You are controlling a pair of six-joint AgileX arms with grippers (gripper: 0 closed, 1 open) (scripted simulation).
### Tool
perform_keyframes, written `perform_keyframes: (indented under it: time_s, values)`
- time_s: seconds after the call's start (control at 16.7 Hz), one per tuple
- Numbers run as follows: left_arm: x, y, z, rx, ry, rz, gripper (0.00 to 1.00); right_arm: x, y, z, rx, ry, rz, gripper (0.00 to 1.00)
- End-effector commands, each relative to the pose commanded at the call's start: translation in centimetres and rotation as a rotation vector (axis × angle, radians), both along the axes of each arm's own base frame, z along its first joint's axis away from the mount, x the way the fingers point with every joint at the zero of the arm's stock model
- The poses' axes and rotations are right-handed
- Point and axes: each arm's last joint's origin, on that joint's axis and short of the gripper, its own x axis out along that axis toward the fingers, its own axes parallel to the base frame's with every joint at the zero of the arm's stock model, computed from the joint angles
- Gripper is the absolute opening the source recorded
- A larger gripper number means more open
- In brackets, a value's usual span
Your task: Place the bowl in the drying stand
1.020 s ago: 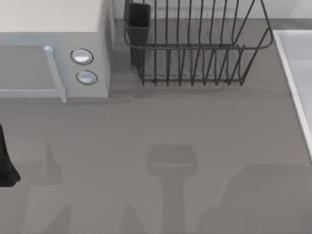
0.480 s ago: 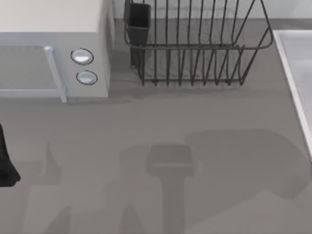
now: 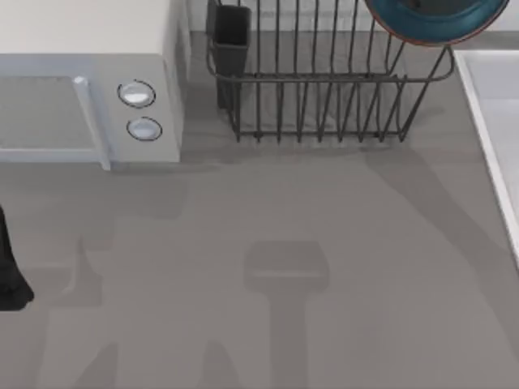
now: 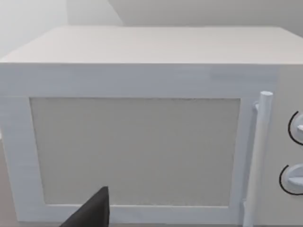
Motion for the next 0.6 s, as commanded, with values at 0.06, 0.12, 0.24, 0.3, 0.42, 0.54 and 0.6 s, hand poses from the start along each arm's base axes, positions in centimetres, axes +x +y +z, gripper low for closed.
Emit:
perform_keyframes:
  time_s: [0.06,0.12,0.24,0.3,0.42,0.54,0.6]
  values:
    - [0.0,0.0,0.0,0.0,0.0,0.0,1.0,-1.5,2.6,0.7,0.05,-0.097,0.027,0.0]
    - [0.0,0.0,0.0,0.0,0.0,0.0,1.0,-3.2,4.9,1.4,0.111,-0.185,0.05,0.0]
    - [0.0,0.0,0.0,0.0,0.0,0.0,1.0,-6.8,8.2,2.8,0.247,-0.326,0.08,0.0]
    - [0.0,0.0,0.0,0.0,0.0,0.0,1.0,-8.4,9.2,3.4,0.311,-0.377,0.087,0.0]
    - [0.0,0.0,0.0,0.0,0.0,0.0,1.0,-11.0,10.4,4.3,0.417,-0.444,0.09,0.0]
    - [0.0,0.0,0.0,0.0,0.0,0.0,1.0,-12.4,10.8,4.7,0.474,-0.475,0.086,0.0]
    - [0.0,0.0,0.0,0.0,0.0,0.0,1.0,-12.6,10.9,4.7,0.483,-0.48,0.085,0.0]
